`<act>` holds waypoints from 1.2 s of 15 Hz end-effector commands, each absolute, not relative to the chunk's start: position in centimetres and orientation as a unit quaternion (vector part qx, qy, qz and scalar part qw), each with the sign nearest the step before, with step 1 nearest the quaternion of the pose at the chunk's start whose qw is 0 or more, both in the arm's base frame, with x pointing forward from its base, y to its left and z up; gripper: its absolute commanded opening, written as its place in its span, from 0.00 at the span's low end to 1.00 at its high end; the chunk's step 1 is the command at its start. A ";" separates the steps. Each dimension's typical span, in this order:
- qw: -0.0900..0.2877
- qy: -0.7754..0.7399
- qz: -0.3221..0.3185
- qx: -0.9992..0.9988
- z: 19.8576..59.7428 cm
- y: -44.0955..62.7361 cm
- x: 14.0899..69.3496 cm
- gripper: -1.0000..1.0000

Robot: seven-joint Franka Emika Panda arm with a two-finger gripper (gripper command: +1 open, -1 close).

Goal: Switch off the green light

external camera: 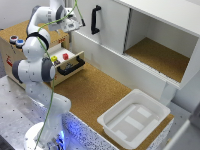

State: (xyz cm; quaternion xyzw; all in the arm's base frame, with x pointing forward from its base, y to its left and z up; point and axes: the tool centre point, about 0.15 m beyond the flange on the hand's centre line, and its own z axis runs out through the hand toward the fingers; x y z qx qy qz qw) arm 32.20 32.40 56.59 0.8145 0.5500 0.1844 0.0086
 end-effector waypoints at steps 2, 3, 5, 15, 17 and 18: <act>-0.002 0.642 0.117 0.758 58.7 41.0 22.0 1.00; 0.005 0.652 0.113 0.750 58.9 41.7 20.2 1.00; 0.018 0.659 0.112 0.744 59.7 42.1 17.7 1.00; -0.023 0.747 0.077 0.659 55.3 40.7 12.6 1.00; -0.029 0.751 0.082 0.654 54.5 41.2 12.6 0.00; -0.031 0.753 0.084 0.652 53.8 41.3 12.7 0.00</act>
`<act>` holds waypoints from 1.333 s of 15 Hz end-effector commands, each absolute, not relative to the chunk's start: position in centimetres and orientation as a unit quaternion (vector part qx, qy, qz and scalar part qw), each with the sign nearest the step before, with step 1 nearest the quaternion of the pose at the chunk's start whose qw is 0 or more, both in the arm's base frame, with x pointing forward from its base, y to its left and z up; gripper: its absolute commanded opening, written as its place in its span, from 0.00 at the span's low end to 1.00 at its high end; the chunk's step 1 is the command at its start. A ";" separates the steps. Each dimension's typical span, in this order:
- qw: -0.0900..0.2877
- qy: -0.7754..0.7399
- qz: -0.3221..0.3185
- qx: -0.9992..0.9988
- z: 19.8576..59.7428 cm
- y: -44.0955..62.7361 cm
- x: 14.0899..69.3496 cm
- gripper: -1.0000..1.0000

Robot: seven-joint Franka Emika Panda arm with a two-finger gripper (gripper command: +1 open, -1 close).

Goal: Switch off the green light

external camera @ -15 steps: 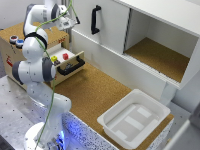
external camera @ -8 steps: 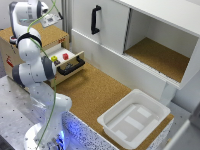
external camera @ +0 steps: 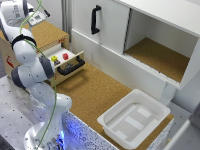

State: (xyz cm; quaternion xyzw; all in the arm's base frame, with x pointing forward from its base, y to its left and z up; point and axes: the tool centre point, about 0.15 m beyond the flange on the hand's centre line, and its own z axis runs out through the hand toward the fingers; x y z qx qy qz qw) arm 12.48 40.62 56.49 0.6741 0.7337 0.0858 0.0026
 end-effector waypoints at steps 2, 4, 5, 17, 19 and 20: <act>-0.028 0.753 0.080 0.653 52.2 41.1 13.0 0.00; -0.032 0.738 0.078 0.670 51.0 40.7 13.6 0.00; -0.036 0.730 0.077 0.678 50.6 40.6 13.7 0.00; -0.052 0.744 0.055 0.664 48.5 44.0 14.6 0.00; -0.057 0.749 0.044 0.658 47.6 44.8 13.9 0.00; -0.059 0.751 0.041 0.657 47.3 45.1 13.7 0.00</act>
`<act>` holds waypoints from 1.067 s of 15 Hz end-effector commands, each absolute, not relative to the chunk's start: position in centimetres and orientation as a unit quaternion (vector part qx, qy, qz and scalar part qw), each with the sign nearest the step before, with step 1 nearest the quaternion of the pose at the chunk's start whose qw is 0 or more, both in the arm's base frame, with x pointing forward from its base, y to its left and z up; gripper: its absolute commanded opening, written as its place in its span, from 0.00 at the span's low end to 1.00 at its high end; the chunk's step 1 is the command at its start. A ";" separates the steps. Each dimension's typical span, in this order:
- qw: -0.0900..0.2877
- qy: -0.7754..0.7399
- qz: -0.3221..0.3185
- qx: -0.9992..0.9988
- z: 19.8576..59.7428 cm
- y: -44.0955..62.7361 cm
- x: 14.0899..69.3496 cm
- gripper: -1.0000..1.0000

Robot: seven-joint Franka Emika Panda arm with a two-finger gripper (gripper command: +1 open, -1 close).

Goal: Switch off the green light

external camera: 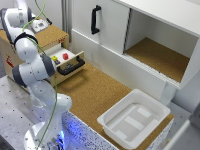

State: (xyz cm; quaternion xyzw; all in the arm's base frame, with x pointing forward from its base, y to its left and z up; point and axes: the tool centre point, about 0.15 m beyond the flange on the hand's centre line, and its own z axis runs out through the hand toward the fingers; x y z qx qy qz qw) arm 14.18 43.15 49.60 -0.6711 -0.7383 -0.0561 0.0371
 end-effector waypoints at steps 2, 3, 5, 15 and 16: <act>0.058 -0.743 -0.041 -0.665 46.9 45.0 14.1 0.00; 0.055 -0.739 -0.041 -0.670 46.8 44.7 14.5 0.00; 0.054 -0.730 -0.039 -0.680 46.6 44.2 15.2 0.00; 0.049 -0.728 -0.025 -0.683 43.6 45.4 15.4 0.00; 0.049 -0.730 -0.034 -0.681 44.2 45.7 15.4 0.00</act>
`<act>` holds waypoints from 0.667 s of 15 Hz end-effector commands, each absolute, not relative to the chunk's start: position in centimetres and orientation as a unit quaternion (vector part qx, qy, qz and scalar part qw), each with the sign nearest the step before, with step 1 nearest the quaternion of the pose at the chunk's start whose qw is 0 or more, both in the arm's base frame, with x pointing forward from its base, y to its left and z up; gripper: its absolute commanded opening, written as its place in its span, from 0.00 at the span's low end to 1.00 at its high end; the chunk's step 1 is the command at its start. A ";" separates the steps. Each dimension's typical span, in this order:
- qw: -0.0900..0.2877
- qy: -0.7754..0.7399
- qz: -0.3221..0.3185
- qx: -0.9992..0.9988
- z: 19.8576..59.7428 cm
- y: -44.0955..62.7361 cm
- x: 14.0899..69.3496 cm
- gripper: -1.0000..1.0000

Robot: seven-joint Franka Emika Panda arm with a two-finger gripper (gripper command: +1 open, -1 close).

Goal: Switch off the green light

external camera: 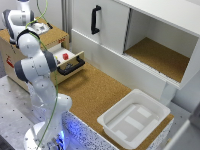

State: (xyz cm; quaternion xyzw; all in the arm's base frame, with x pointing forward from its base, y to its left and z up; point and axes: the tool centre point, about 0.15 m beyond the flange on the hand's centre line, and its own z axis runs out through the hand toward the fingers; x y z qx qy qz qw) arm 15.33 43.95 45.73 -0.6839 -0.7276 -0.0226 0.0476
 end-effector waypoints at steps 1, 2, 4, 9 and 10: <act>0.050 -0.729 -0.047 -0.681 45.2 45.8 15.6 0.00; 0.051 -0.723 -0.068 -0.685 47.0 45.7 15.9 0.00; 0.053 -0.711 -0.104 -0.694 51.1 44.4 15.7 0.00; 0.031 -0.695 -0.138 -0.705 55.2 40.4 14.6 0.00; 0.024 -0.685 -0.152 -0.712 56.0 39.5 14.8 1.00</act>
